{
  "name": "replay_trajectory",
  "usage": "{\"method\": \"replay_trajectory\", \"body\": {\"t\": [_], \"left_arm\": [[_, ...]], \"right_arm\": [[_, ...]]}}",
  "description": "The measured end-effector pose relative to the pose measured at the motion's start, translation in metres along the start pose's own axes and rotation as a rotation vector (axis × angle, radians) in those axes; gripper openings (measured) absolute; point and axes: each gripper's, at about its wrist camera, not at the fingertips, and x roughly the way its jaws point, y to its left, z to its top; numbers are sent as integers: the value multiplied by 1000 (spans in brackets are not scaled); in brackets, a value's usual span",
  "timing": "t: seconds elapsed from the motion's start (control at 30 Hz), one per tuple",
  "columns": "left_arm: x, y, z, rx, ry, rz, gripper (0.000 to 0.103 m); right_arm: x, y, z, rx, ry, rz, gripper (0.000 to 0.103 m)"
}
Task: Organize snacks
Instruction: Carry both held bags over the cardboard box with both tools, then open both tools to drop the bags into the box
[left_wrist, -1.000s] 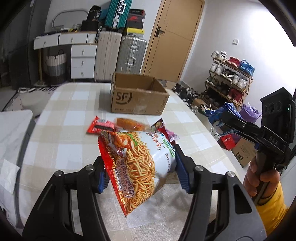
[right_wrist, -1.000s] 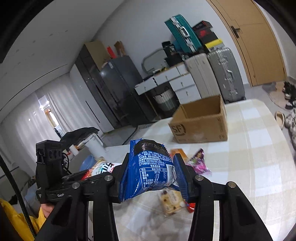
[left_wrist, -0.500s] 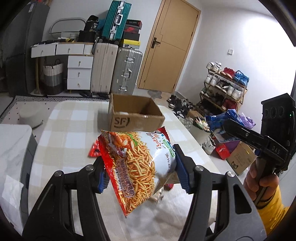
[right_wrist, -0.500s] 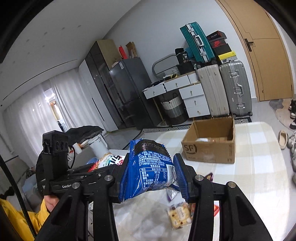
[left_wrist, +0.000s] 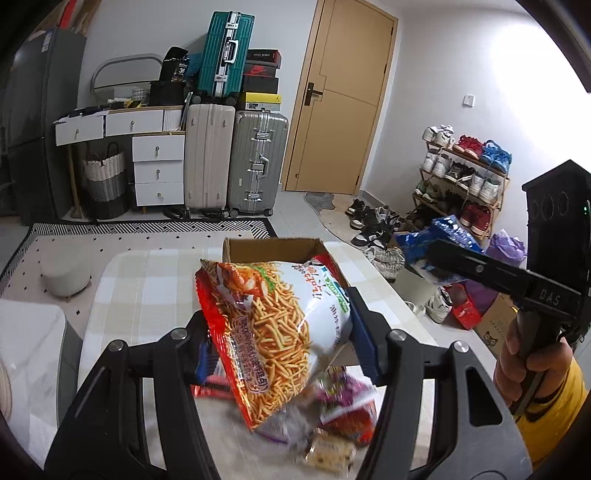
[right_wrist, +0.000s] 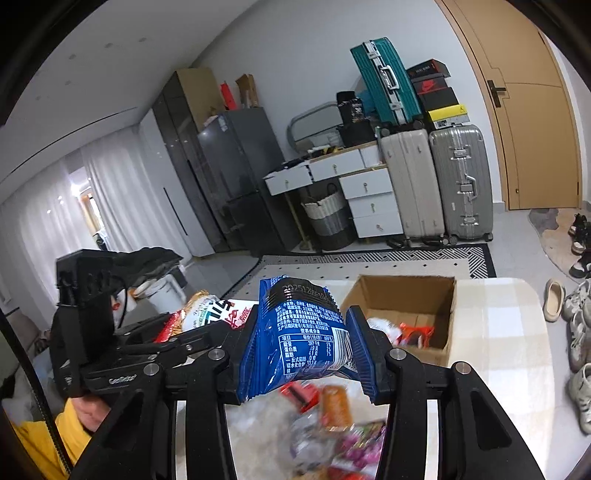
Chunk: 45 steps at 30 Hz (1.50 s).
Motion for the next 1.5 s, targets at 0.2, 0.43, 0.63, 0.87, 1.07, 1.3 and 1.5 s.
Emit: {"method": "replay_trajectory", "body": {"t": [0.2,0.43,0.63,0.87,1.07,1.3,1.5], "left_arm": [[77,1,41,-22,82,-18,57],[170,5,81,-35,154,-8,57],[261,16,106,-25,244,5,57],[354,22,102,-16,338,19,57],[410,30,89,-29,401,13,57],[450,38,72,-28,426,31,57],[467,38,55,-22,447,44,59]], "right_arm": [[51,-35,29,12,38,-34,45],[106,-77,48,52,95,-68,45],[145,-112,53,100,146,-91,45],[185,-141,42,111,229,-122,45],[204,-154,27,115,274,-131,45],[219,-166,19,127,303,-133,45],[222,-172,13,135,324,-140,45]]}}
